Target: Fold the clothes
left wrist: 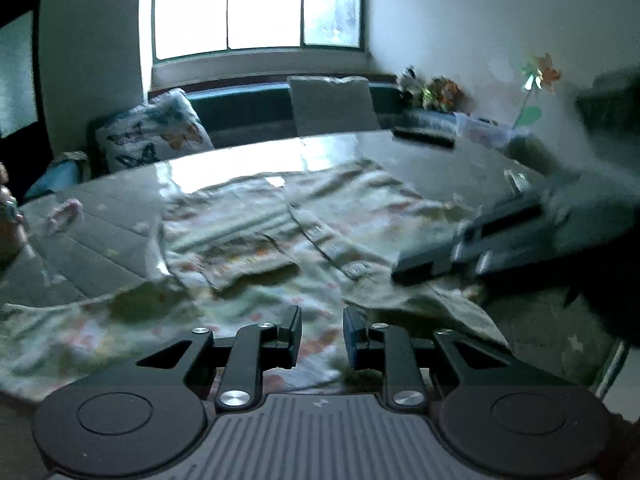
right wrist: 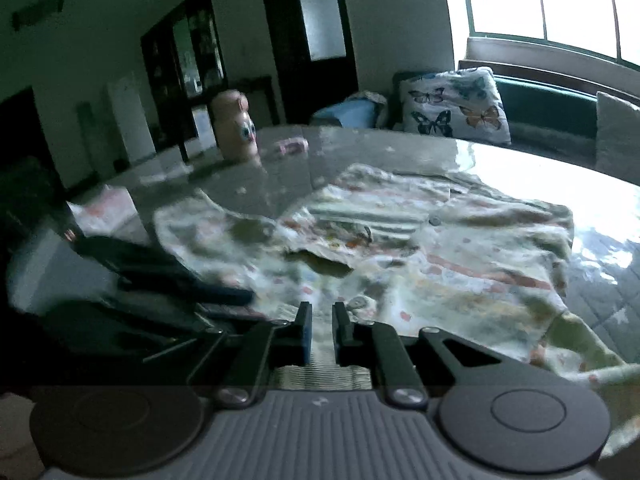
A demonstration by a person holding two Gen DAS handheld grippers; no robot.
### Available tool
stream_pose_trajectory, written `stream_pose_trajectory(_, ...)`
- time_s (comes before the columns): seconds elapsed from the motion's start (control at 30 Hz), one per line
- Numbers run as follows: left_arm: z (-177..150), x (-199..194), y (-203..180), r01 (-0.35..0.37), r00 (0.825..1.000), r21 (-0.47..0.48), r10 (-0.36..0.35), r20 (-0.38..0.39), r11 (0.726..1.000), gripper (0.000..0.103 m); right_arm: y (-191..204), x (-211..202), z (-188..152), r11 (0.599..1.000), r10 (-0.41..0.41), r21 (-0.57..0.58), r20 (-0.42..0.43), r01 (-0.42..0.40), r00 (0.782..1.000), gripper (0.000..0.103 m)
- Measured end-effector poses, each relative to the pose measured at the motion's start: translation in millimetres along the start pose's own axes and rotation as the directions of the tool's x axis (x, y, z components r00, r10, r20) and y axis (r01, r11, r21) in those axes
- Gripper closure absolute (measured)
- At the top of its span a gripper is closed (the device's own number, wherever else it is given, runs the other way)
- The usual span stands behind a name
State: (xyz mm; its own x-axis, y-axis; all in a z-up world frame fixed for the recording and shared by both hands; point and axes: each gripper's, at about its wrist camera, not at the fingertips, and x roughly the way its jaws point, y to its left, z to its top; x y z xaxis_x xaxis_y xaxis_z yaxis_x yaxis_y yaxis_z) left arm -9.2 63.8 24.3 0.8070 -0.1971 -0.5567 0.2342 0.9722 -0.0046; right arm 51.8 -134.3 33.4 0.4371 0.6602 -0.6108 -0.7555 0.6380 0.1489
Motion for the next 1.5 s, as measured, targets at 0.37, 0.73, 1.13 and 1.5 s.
stream_pose_trajectory(0.37,24.3,28.3,-20.3,0.066,0.998,-0.029,-0.066,-0.001,0.997,0.078,1.0,11.2,-14.8,1.0,-0.019,-0.024,-0.043,0.018,0.999,0.082)
stream_pose_trajectory(0.73,13.4,53.6,-47.7,0.142,0.988,0.018,-0.141,-0.069,0.99,0.078,-80.0,-55.7,-27.8,0.92,-0.337,0.229,0.051,0.317,0.94,0.07)
stream_pose_trajectory(1.13,5.5,57.8,-52.1,0.146,0.986,0.027,-0.143,-0.087,0.989,0.079,-148.5,-69.9,-50.8,0.767,-0.569,0.346,-0.023,0.541,0.822,0.059)
stream_pose_trajectory(1.5,4.2,57.2,-50.9,0.154,0.985,0.039,-0.15,-0.081,0.987,0.078,-148.0,-109.1,-86.6,0.616,-0.691,0.432,-0.105,0.658,0.716,0.053)
